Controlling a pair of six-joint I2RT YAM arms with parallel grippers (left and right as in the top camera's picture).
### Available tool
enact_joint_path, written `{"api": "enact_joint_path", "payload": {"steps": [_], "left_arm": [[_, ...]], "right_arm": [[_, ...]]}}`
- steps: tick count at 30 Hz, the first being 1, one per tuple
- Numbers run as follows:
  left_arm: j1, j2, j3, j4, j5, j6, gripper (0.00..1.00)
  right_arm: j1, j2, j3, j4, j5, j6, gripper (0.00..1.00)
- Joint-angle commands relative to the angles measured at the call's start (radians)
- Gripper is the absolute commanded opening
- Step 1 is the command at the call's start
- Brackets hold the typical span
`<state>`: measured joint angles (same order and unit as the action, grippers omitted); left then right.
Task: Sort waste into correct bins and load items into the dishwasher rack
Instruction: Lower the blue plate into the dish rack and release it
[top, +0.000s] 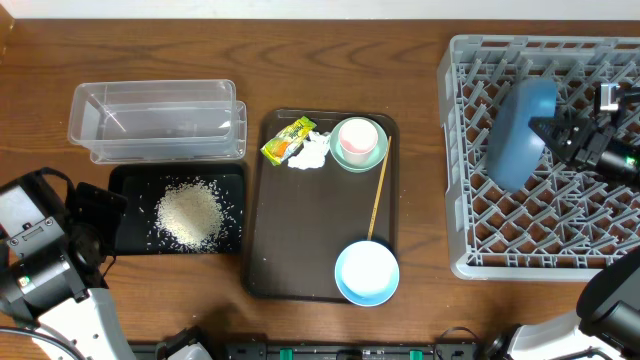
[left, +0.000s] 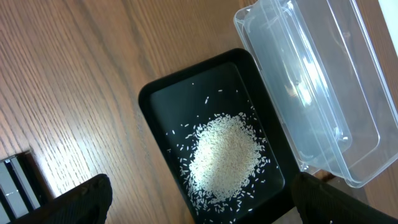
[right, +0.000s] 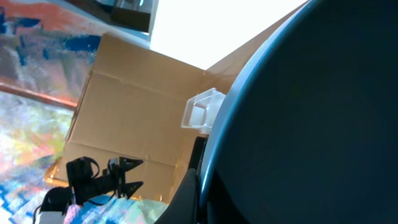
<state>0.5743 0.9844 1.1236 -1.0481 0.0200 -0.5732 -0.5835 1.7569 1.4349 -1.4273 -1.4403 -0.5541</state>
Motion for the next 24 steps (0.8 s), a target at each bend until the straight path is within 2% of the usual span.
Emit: {"api": "enact_joint_path", "payload": {"steps": [1, 8, 14, 17, 18, 20, 24], "left_arm": [[0.005, 0.002, 0.021, -0.003, -0.005, -0.005, 0.95], [0.005, 0.002, 0.021, -0.003, -0.005, -0.005, 0.95], [0.005, 0.002, 0.021, -0.003, -0.005, -0.005, 0.95], [0.005, 0.002, 0.021, -0.002, -0.005, -0.005, 0.95], [0.005, 0.002, 0.021, -0.003, -0.005, -0.005, 0.95], [0.005, 0.002, 0.021, -0.003, -0.005, -0.005, 0.95], [0.005, 0.002, 0.021, -0.003, -0.005, -0.005, 0.95]], "right_arm": [[-0.04, -0.011, -0.006, -0.002, 0.016, 0.011, 0.02], [-0.135, -0.012, -0.004, -0.001, 0.099, 0.02, 0.1], [-0.194, -0.014, -0.002, -0.002, 0.106, 0.058, 0.28], [-0.217, -0.024, 0.006, -0.001, 0.139, 0.072, 0.44], [-0.222, -0.029, 0.012, -0.001, 0.164, 0.08, 0.54], [-0.229, -0.043, 0.031, 0.001, 0.225, 0.115, 0.68], [-0.234, -0.098, 0.069, 0.047, 0.366, 0.261, 0.72]]}}
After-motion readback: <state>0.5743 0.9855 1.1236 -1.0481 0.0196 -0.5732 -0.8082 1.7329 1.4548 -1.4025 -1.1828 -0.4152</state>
